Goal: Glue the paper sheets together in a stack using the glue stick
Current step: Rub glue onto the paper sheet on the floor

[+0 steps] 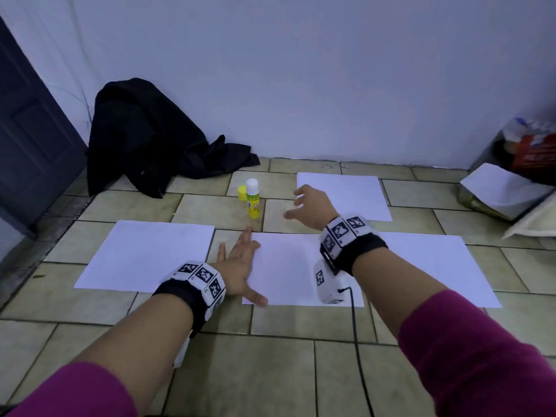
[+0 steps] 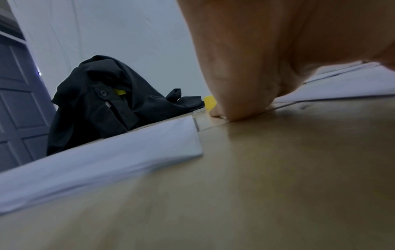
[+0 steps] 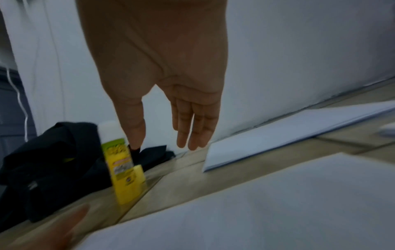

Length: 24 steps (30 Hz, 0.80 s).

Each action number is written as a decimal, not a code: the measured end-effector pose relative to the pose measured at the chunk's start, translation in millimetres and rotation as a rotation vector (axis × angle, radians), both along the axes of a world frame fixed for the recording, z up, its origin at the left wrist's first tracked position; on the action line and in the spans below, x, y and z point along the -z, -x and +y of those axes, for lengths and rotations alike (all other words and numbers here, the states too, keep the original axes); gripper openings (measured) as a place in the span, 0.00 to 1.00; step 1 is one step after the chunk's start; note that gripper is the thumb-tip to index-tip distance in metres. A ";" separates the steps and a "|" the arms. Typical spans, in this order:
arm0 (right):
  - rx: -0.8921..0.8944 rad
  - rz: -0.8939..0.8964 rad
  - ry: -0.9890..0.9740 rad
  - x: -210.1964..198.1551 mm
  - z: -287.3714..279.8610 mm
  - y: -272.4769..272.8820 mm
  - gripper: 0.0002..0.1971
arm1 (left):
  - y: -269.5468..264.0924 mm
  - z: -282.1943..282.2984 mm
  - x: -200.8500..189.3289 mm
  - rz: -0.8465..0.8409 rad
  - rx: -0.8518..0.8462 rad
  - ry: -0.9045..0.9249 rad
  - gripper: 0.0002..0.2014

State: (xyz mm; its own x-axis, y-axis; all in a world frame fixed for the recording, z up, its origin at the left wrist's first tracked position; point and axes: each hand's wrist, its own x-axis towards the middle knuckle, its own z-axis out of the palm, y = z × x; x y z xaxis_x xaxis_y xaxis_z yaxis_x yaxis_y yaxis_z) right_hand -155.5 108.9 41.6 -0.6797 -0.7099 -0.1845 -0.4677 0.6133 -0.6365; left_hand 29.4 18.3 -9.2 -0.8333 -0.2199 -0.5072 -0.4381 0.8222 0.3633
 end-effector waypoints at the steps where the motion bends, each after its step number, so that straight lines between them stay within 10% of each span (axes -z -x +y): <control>1: -0.016 0.024 -0.061 -3.9 14.6 4.5 0.32 | 0.2 -1.1 1.0 0.002 0.002 -0.009 0.64; 5: -0.099 0.118 -0.548 -13.7 80.0 26.4 0.40 | 1.6 -5.0 3.4 -0.032 0.031 -0.033 0.77; 10: 0.048 0.189 -0.792 5.3 150.6 46.7 0.58 | 3.8 -0.8 3.4 -0.031 -0.033 -0.018 0.62; 24: 0.051 0.105 -0.617 34.6 198.2 41.4 0.60 | 4.9 0.9 6.0 -0.028 0.001 0.020 0.56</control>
